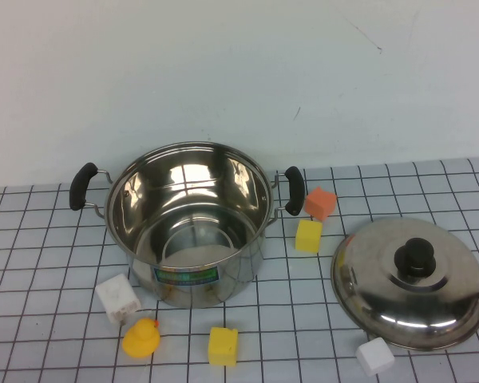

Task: Cover the pot

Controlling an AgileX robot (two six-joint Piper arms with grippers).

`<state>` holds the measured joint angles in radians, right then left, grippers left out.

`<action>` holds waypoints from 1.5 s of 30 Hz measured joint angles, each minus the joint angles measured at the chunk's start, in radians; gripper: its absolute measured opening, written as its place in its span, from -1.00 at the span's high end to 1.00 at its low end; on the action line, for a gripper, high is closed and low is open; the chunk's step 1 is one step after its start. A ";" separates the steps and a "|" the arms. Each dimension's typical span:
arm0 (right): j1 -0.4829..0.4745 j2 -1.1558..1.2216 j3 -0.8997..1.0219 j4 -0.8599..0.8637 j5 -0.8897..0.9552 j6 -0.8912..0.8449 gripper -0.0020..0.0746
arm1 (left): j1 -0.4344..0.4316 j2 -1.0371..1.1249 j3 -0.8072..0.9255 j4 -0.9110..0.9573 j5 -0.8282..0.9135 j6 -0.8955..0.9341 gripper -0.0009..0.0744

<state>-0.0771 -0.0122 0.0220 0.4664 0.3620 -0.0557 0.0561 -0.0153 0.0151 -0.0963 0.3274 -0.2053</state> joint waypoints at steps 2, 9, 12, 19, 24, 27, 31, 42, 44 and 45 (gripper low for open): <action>0.000 0.000 0.004 0.229 0.008 0.043 0.95 | 0.000 0.000 0.000 0.000 0.000 0.000 0.98; 0.000 0.000 0.004 0.343 -0.007 0.009 0.95 | 0.000 0.000 0.000 0.000 0.000 0.000 0.98; 0.000 0.000 0.004 0.322 -0.008 -0.070 0.95 | 0.000 0.000 0.000 0.000 0.000 0.000 0.98; 0.000 0.005 -0.090 0.394 0.079 -0.466 0.95 | 0.000 0.000 0.000 0.000 0.000 0.000 0.98; 0.000 0.155 -0.237 0.403 0.145 -0.648 0.95 | 0.000 0.000 0.000 0.000 0.000 0.000 0.98; 0.000 0.272 -0.320 0.354 0.134 -0.656 0.95 | 0.000 0.000 0.000 0.000 0.000 0.000 0.98; 0.029 0.397 -0.420 0.072 0.033 -0.389 0.90 | 0.000 0.000 0.000 0.000 0.000 0.000 0.98; 0.372 0.865 -0.356 -0.635 -0.853 0.267 -0.29 | 0.000 0.000 0.000 0.000 0.000 -0.003 0.98; 0.386 0.997 -0.356 -0.640 -0.985 0.248 -0.34 | 0.000 0.000 0.000 0.000 0.000 -0.003 0.98; 0.386 1.061 -0.356 -0.640 -1.047 0.240 -0.35 | 0.000 0.000 0.000 0.000 0.000 -0.003 0.98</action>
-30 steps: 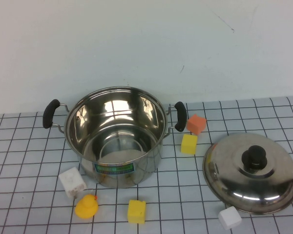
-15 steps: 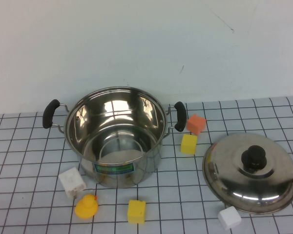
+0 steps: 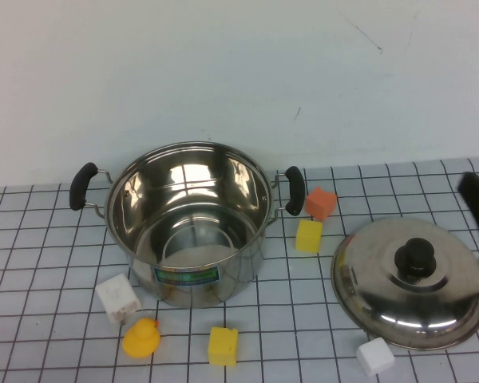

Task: Cover the pot
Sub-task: Pick up the pot lid

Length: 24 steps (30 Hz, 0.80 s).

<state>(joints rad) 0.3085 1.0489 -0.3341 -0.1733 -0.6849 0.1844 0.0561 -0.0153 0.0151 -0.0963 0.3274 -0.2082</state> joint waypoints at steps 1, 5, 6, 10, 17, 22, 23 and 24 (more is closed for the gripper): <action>0.000 0.062 0.000 0.006 -0.067 -0.005 -0.36 | 0.000 0.000 0.000 0.000 0.000 0.000 0.98; 0.000 0.293 0.000 0.034 -0.342 -0.015 -0.37 | 0.000 0.000 0.000 0.000 0.000 0.000 0.98; 0.000 0.339 0.000 0.044 -0.380 -0.024 -0.37 | 0.000 0.000 0.000 0.000 0.000 0.000 0.98; 0.000 0.541 -0.002 0.083 -0.438 -0.107 -0.38 | 0.000 0.000 0.000 0.000 0.000 0.000 0.98; 0.000 0.763 -0.047 0.203 -0.443 -0.144 -0.38 | 0.000 0.000 0.000 0.000 0.000 0.000 0.98; 0.000 0.886 -0.104 0.214 -0.446 -0.144 -0.38 | 0.000 0.000 0.000 0.000 0.000 0.000 0.98; 0.000 0.904 -0.116 0.214 -0.446 -0.144 -0.38 | 0.000 0.000 0.000 0.000 0.000 0.000 0.98; 0.002 0.920 -0.126 0.214 -0.448 -0.144 -0.38 | 0.000 0.000 0.000 0.000 0.000 0.000 0.98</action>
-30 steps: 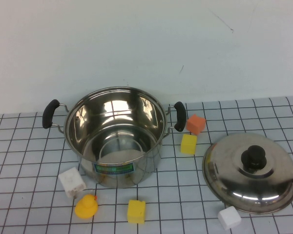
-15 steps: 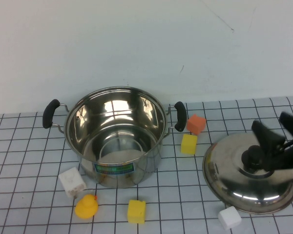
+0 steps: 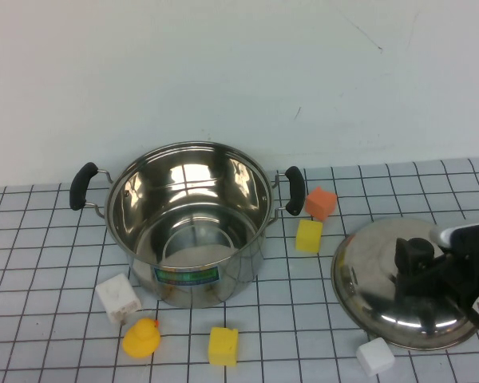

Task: Cover the pot
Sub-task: Pick up the pot lid

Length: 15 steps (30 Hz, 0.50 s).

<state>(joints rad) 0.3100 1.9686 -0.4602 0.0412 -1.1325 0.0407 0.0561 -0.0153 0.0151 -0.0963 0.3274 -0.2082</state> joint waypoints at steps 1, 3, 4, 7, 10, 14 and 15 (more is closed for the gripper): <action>0.002 0.011 -0.006 0.002 0.000 0.000 -0.38 | 0.000 0.000 0.000 0.000 0.000 0.000 0.98; 0.006 0.037 -0.023 0.014 -0.003 -0.002 -0.38 | 0.000 0.000 0.000 0.000 0.000 0.000 0.98; 0.008 0.046 -0.029 0.019 -0.003 -0.002 -0.38 | 0.000 0.000 0.000 0.000 0.000 0.000 0.98; 0.008 0.082 -0.043 0.021 -0.003 -0.002 -0.38 | 0.000 0.000 0.000 0.000 0.000 0.000 0.98; 0.008 0.113 -0.053 0.022 -0.032 -0.006 -0.37 | 0.000 0.000 0.000 0.000 0.000 0.000 0.98; 0.008 0.133 -0.055 0.025 -0.067 -0.011 -0.18 | 0.000 0.000 0.000 0.000 0.000 0.000 0.98; 0.008 0.133 -0.056 0.025 -0.072 -0.014 -0.03 | 0.000 0.000 0.000 0.000 0.000 0.000 0.98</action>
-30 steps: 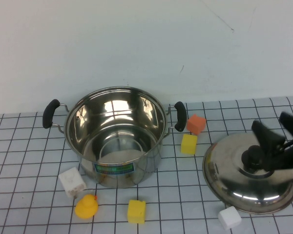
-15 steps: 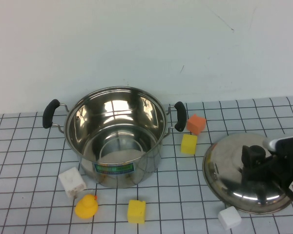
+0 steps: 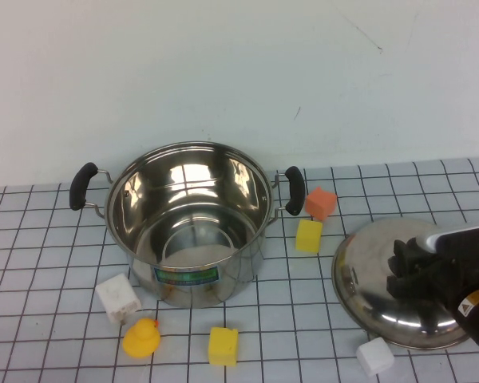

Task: Cover the pot
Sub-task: Pick up the pot lid, then place the pot lid on the pot

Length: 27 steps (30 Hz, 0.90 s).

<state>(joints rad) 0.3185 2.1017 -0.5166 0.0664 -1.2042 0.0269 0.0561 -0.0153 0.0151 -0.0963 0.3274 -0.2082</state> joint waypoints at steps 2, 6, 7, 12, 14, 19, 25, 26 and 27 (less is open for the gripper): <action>0.002 -0.006 0.000 0.002 -0.001 -0.005 0.05 | 0.000 0.000 0.000 0.000 0.000 0.000 0.98; 0.008 -0.112 0.063 0.054 0.054 -0.002 0.06 | 0.000 0.000 0.000 0.000 0.000 0.000 0.98; 0.008 -0.154 0.090 0.072 0.070 0.000 0.06 | 0.000 0.000 0.000 0.000 0.000 0.000 0.98; 0.009 -0.524 0.196 0.117 0.086 0.002 0.06 | 0.000 0.000 0.000 0.000 0.000 0.003 0.98; 0.009 -0.704 0.199 0.110 0.125 0.003 0.06 | 0.000 0.000 0.000 0.000 0.000 0.003 0.98; 0.011 -1.032 0.030 -0.037 0.627 0.012 0.06 | 0.000 0.000 0.000 -0.001 0.000 0.003 0.98; 0.104 -1.035 -0.264 -0.273 0.950 0.141 0.06 | 0.000 0.000 0.000 -0.001 0.000 0.003 0.98; 0.136 -1.003 -0.308 -0.297 0.952 0.165 0.06 | 0.000 0.000 0.000 -0.001 0.000 0.003 0.98; 0.169 -0.962 -0.349 -0.314 0.954 0.180 0.06 | 0.000 0.000 0.000 -0.001 0.000 0.003 0.98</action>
<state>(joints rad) 0.4879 1.1401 -0.8659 -0.2477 -0.2501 0.2073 0.0561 -0.0153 0.0151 -0.0970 0.3274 -0.2054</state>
